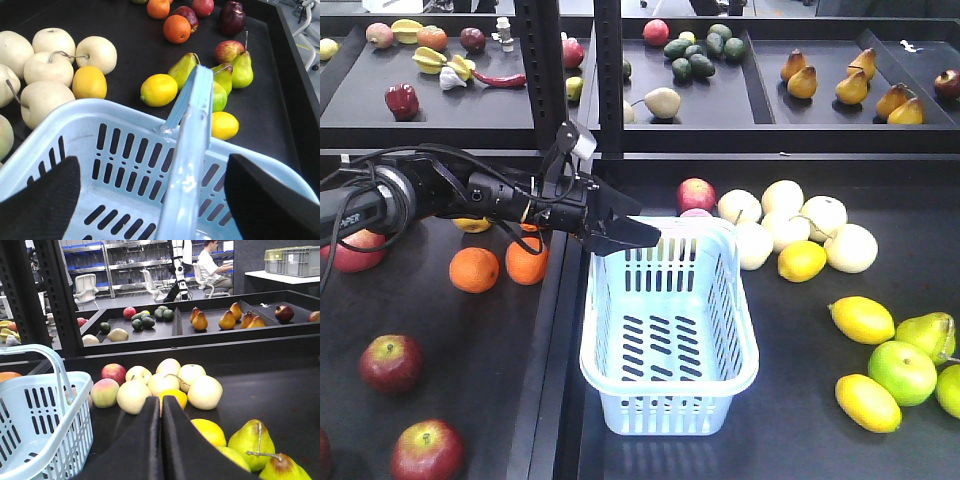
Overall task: Pick three apples into basket with both arms
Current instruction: 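Reach the left gripper over the basket handle, then close the left gripper on the handle and lift the basket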
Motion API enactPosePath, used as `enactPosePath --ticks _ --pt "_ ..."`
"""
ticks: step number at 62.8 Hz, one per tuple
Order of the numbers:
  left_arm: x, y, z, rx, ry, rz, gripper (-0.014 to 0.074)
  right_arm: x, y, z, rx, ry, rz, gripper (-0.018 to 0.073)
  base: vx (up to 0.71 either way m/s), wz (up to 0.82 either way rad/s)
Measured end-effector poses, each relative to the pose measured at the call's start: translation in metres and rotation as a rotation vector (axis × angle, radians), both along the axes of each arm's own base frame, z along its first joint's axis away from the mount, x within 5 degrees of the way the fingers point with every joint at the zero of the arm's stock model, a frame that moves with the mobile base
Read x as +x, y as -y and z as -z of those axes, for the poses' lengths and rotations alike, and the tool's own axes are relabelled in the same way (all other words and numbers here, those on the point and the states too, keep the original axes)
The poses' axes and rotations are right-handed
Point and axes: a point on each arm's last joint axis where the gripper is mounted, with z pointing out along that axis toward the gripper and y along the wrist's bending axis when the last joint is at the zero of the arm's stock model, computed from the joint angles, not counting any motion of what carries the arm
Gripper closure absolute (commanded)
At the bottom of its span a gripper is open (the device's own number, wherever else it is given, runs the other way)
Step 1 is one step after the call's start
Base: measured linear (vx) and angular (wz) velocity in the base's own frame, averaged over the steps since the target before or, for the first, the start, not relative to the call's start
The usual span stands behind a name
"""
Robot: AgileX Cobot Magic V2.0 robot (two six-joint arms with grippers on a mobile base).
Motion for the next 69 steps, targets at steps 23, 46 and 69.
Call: enactPosePath --ticks 23,46,69 --pt "0.003 0.000 0.010 0.009 -0.019 -0.014 0.0100 0.000 0.000 0.000 0.000 0.000 0.000 0.0564 0.00 0.00" --pt "0.002 0.000 0.010 -0.008 -0.079 -0.024 0.0606 0.000 0.000 0.000 0.000 0.000 0.000 0.0564 0.00 0.00" --pt "-0.015 0.004 -0.019 -0.078 -0.138 0.086 0.0604 0.000 0.000 0.000 0.000 0.000 0.000 0.0564 0.00 0.00"
